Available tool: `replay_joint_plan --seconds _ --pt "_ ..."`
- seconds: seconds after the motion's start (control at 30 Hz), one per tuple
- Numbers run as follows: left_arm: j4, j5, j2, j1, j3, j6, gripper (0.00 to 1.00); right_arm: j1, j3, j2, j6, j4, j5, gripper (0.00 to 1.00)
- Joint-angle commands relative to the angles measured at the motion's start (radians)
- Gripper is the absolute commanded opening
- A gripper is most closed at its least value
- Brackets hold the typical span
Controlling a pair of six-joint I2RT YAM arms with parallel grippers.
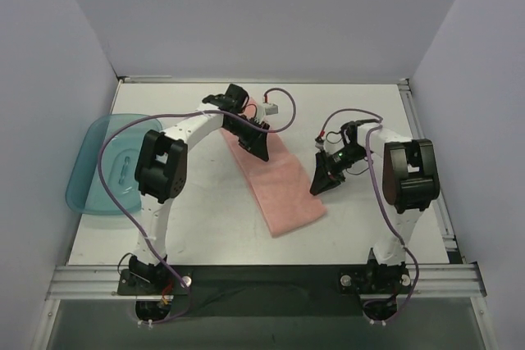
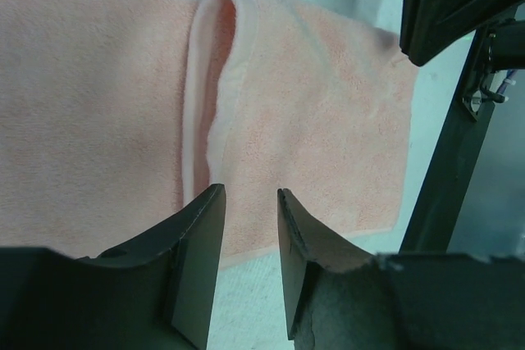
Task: Roll the towels
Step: Fold the towel, then roll the towel
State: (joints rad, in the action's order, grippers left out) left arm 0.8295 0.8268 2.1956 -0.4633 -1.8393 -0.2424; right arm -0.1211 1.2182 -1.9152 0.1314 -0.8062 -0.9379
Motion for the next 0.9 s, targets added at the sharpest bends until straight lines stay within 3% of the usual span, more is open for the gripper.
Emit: replay_joint_plan --seconds 0.0,0.2,0.33,0.47,0.57,0.63,0.77,0.87 --pt "-0.036 0.038 0.015 -0.029 0.046 0.035 0.42 -0.006 -0.045 -0.054 -0.015 0.006 0.074 0.15" --pt "-0.036 -0.090 0.073 0.014 0.107 0.057 0.30 -0.051 -0.115 -0.100 -0.006 0.028 0.047 0.13" --pt "-0.035 -0.141 0.082 0.067 0.097 0.035 0.29 -0.129 -0.134 -0.094 -0.018 0.053 0.014 0.14" --pt "-0.023 -0.175 0.056 0.106 0.051 0.008 0.31 -0.227 -0.137 -0.076 -0.027 0.053 -0.041 0.31" --pt "0.014 -0.190 -0.038 0.114 0.069 -0.075 0.42 -0.235 -0.120 -0.053 -0.039 0.038 -0.094 0.35" --pt "0.008 -0.187 -0.179 0.111 0.185 -0.135 0.54 -0.201 -0.100 -0.012 -0.027 0.001 -0.119 0.36" --pt "-0.070 -0.207 -0.448 0.086 0.434 -0.190 0.63 -0.120 -0.045 0.088 -0.033 -0.004 -0.154 0.36" --pt "-0.134 -0.290 -0.634 0.016 0.607 -0.239 0.66 -0.101 0.052 0.108 -0.076 0.044 -0.090 0.36"
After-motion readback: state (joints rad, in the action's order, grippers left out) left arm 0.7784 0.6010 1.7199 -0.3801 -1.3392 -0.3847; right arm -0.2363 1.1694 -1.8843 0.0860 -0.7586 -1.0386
